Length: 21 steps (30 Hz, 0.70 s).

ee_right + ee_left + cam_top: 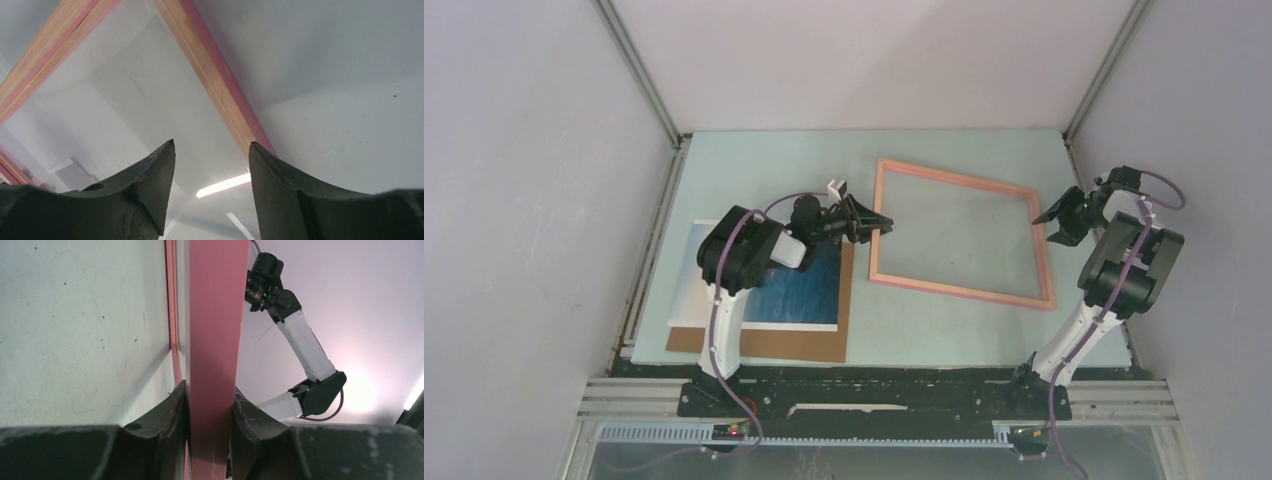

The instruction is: Put the photo into the frame

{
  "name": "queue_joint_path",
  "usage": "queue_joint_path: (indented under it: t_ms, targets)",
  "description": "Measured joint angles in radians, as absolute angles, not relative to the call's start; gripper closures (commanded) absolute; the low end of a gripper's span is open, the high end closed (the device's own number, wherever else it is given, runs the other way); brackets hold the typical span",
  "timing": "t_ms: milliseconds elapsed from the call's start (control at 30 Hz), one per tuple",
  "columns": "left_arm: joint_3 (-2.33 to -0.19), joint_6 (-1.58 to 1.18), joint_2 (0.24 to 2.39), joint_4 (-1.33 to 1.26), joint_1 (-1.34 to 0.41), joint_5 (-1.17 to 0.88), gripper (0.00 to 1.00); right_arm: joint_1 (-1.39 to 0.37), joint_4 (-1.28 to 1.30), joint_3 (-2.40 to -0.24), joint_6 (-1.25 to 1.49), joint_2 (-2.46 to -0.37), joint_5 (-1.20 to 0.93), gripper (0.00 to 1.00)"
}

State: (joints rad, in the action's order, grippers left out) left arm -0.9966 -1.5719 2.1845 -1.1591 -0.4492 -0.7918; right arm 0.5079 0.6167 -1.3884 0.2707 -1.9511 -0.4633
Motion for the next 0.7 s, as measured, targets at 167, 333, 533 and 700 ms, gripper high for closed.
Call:
queue_joint_path:
  t_ms: [167,333,533,700]
  targets:
    - [-0.997,-1.572,2.185,-1.159,-0.449,-0.792,0.97,0.483,0.616,-1.386,0.271,-1.951,-0.454,0.37]
    - [-0.997,-1.572,2.185,-1.159,-0.449,-0.791,0.97,0.476,0.616,-1.382,0.271,-1.954,-0.455,0.34]
    - [-0.997,-1.572,2.185,-1.159,-0.449,-0.791,0.97,0.482,0.608,-1.382,0.273,-1.954,-0.455,0.34]
    - [-0.997,-1.572,2.185,-1.159,-0.449,-0.791,0.98,0.512,0.602,-1.375,0.274,-1.954,-0.454,0.35]
